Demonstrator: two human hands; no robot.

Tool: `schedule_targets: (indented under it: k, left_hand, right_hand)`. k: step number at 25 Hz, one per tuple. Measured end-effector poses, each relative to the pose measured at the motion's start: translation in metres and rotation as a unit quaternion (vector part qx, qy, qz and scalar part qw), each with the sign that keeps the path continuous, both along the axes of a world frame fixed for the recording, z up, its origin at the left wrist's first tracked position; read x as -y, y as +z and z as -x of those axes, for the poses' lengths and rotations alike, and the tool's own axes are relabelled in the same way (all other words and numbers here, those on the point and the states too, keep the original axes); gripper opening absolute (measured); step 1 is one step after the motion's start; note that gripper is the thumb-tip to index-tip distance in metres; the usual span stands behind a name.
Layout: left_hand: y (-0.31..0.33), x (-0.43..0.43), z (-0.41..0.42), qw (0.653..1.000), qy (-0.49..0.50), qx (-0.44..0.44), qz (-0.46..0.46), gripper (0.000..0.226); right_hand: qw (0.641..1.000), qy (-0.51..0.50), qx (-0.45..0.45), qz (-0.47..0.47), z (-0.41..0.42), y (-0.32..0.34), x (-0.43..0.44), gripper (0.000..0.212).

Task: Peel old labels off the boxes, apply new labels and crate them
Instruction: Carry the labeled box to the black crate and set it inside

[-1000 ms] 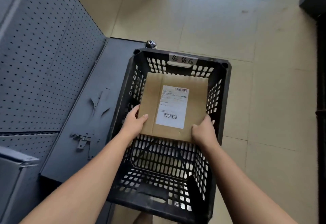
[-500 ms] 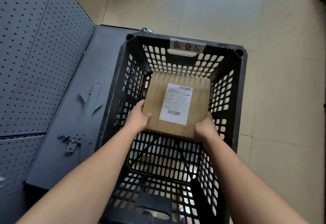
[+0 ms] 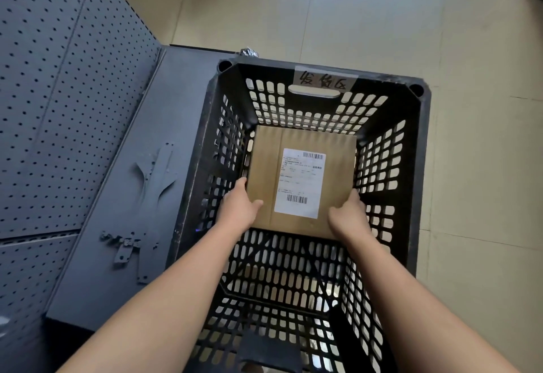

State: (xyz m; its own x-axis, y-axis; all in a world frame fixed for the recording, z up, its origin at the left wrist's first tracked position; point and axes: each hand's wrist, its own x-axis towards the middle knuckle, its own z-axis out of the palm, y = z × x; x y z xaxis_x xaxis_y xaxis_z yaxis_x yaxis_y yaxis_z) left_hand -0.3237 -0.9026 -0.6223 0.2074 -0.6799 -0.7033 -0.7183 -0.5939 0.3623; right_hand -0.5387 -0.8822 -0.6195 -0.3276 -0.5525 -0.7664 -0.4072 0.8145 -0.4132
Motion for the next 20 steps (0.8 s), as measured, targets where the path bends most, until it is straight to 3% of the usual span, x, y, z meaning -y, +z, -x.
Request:
schedule_targets:
  k: [6, 10, 14, 20]
  left_hand:
    - [0.065, 0.006, 0.008, 0.987, -0.11, 0.076, 0.087, 0.054]
    - [0.138, 0.013, 0.011, 0.974, -0.16, 0.097, 0.128, 0.044]
    - [0.243, 0.014, 0.002, 0.965, -0.16, 0.105, 0.177, 0.039]
    - [0.433, 0.001, -0.038, 0.946, -0.087, 0.153, 0.273, 0.039]
  right_hand:
    - [0.975, 0.179, -0.091, 0.094, -0.002, 0.064, 0.005, 0.049]
    - [0.952, 0.242, -0.131, 0.135, 0.005, 0.129, 0.015, 0.045]
    - [0.934, 0.27, -0.141, 0.188, 0.011, 0.222, 0.027, 0.04]
    - [0.873, 0.345, -0.152, 0.309, -0.004, 0.391, 0.053, 0.029]
